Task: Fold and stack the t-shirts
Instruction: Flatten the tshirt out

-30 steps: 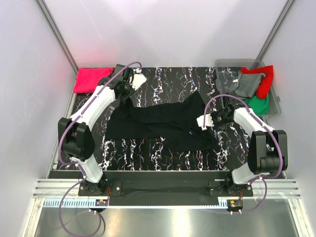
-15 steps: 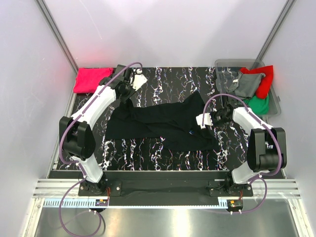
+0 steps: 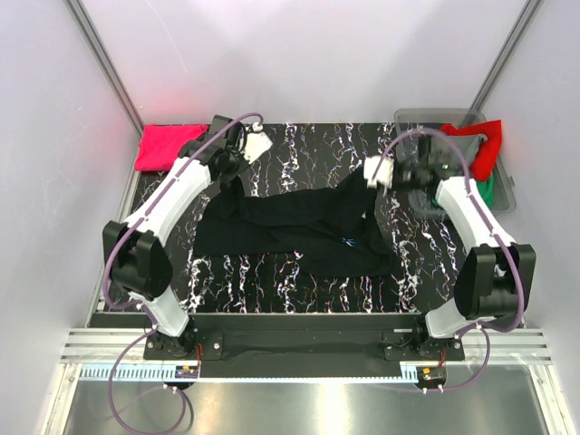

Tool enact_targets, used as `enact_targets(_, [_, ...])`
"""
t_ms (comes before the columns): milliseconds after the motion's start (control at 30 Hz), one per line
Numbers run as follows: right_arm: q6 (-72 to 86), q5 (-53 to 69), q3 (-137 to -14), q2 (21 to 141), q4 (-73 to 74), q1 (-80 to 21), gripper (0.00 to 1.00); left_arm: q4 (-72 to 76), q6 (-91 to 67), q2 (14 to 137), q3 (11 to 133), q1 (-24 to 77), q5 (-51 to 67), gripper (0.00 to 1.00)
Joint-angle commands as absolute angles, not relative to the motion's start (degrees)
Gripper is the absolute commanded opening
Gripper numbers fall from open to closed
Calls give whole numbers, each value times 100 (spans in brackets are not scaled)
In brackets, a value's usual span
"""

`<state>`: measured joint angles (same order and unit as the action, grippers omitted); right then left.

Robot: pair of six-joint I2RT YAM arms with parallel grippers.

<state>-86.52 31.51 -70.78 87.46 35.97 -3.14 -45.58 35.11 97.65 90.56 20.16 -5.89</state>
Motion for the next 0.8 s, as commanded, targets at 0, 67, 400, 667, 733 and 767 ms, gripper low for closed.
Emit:
enact_targets(0, [-6761, 3419, -8163, 8499, 2901, -360, 0, -4403, 3797, 9027, 9562, 2039, -843, 0])
enact_targets(67, [-6086, 3410, -8741, 8630, 2743, -360, 0, -4395, 3841, 8852, 9781, 2039, -923, 0])
enact_targets(400, [-2990, 2725, -11213, 9255, 2021, -352, 0, -4272, 3955, 8754, 11346, 2127, -1968, 0])
enact_targets(667, [-2022, 2338, -12479, 9089, 2030, -360, 0, -4052, 4087, 8342, 11971, 2223, -2153, 0])
enact_targets(733, [-2013, 2242, -12551, 8861, 2021, -360, 0, -4008, 4192, 8131, 11910, 2250, -2197, 0])
enact_targets(767, [-2030, 2206, -12586, 8772, 2021, -360, 0, -3982, 4227, 8069, 11883, 2267, -2206, 0])
